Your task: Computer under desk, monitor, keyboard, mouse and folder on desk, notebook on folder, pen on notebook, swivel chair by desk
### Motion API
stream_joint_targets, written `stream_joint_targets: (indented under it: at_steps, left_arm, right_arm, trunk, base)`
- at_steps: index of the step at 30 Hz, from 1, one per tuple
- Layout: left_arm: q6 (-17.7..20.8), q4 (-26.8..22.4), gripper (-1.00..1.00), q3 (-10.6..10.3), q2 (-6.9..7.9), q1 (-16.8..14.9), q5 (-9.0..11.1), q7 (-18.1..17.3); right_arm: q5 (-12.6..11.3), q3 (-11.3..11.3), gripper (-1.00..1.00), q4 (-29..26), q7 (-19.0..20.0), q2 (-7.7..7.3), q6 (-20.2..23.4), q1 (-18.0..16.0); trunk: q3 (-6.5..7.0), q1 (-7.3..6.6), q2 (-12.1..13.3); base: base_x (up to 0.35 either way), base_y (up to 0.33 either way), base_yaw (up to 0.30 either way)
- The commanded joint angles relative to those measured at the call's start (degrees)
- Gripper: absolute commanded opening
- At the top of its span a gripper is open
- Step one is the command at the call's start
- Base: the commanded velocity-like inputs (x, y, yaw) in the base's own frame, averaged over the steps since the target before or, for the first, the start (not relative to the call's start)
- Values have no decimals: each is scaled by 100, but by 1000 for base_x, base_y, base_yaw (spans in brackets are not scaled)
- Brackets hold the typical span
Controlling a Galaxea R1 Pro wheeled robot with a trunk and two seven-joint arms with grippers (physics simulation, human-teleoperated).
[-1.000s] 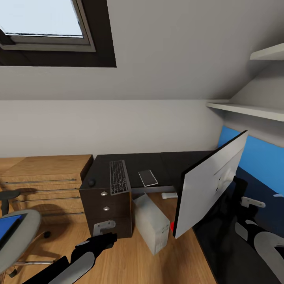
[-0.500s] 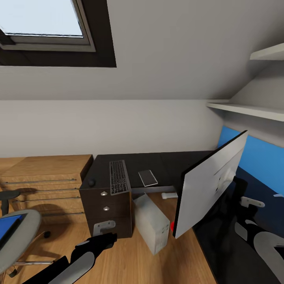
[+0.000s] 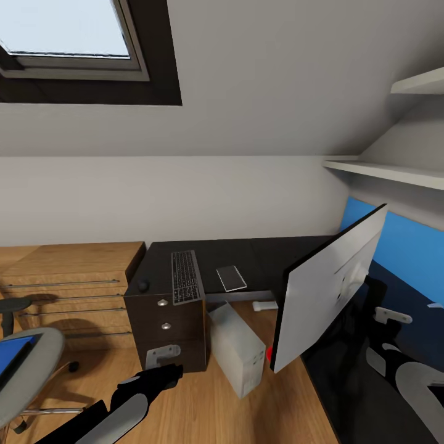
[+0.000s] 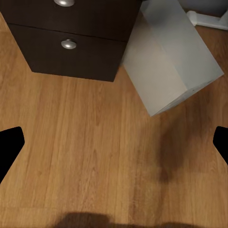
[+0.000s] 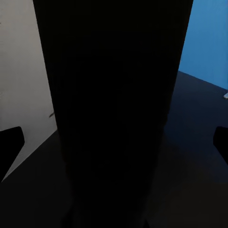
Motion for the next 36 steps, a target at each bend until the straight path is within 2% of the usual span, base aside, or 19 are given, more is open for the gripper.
stream_joint_targets:
  at_steps: [1, 23, 24, 36]
  left_arm:
    - [16, -8, 100, -11, 3, -9, 17, 33]
    - [16, -7, 100, -11, -2, -9, 16, 32]
    - [16, -7, 100, -11, -2, -9, 16, 32]
    - [16, -8, 100, -18, -2, -9, 16, 32]
  right_arm:
    - [-9, 22, 100, 5, -20, 0, -14, -6]
    - [-8, 23, 100, 5, -30, -5, -14, -6]
    - [-8, 23, -100, 5, -29, -6, -14, -6]
    - [-8, 23, -100, 5, -34, -8, -14, -6]
  trunk:
    - [-7, 1, -5]
    - [-7, 1, -5]
    - [-7, 1, -5]
    - [-7, 1, -5]
  base:
    - [0, 0, 0]
    - [21, 0, 0]
    - [2, 0, 0]
    - [0, 0, 0]
